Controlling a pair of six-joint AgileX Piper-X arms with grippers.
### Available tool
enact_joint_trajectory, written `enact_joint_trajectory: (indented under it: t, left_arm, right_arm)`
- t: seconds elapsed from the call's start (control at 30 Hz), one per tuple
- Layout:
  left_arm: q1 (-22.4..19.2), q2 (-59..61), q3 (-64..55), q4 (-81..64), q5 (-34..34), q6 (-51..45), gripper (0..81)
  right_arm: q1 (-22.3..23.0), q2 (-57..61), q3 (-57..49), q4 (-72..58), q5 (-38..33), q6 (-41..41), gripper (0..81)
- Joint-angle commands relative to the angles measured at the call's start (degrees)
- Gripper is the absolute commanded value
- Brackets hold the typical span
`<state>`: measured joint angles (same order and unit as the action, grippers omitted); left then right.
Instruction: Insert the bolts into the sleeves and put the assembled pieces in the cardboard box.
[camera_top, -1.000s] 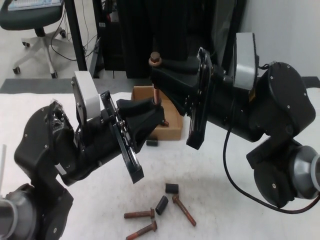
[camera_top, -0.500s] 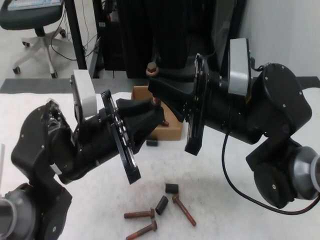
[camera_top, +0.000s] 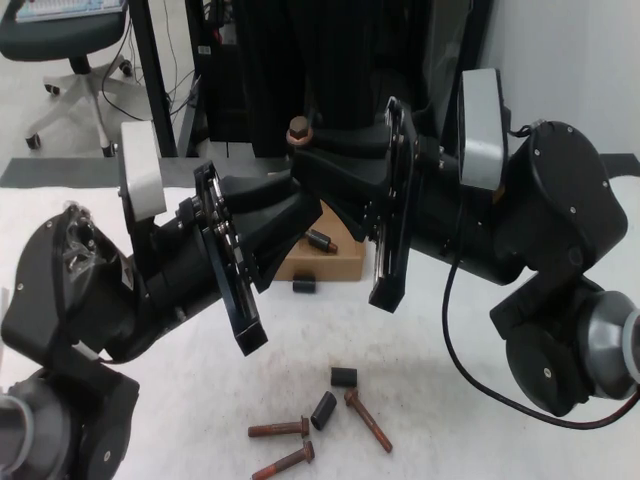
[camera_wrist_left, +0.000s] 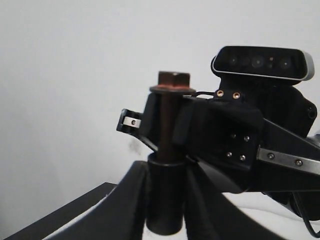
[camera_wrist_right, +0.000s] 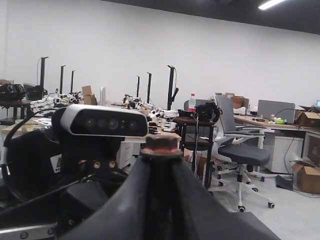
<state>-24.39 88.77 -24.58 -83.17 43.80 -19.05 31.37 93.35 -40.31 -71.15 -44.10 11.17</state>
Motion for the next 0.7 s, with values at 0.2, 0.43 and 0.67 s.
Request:
enact_joint_trajectory:
  t: [0.2, 0.43, 0.67]
  left_arm:
    - [-0.12, -1.18, -0.54, 0.73, 2.49, 1.15, 0.2]
    - [0.28, -1.18, -0.54, 5.05, 2.49, 4.96, 0.2]
    - [0.87, -1.18, -0.54, 5.53, 2.29, 6.05, 0.2]
  right_arm:
    - [-0.55, 0.38, -0.04, 1.97, 2.29, -0.01, 48.0]
    - [-0.55, 0.38, -0.04, 1.97, 2.29, 0.0, 46.8]
    - [-0.68, 0.38, -0.04, 1.97, 2.18, -0.46, 46.8]
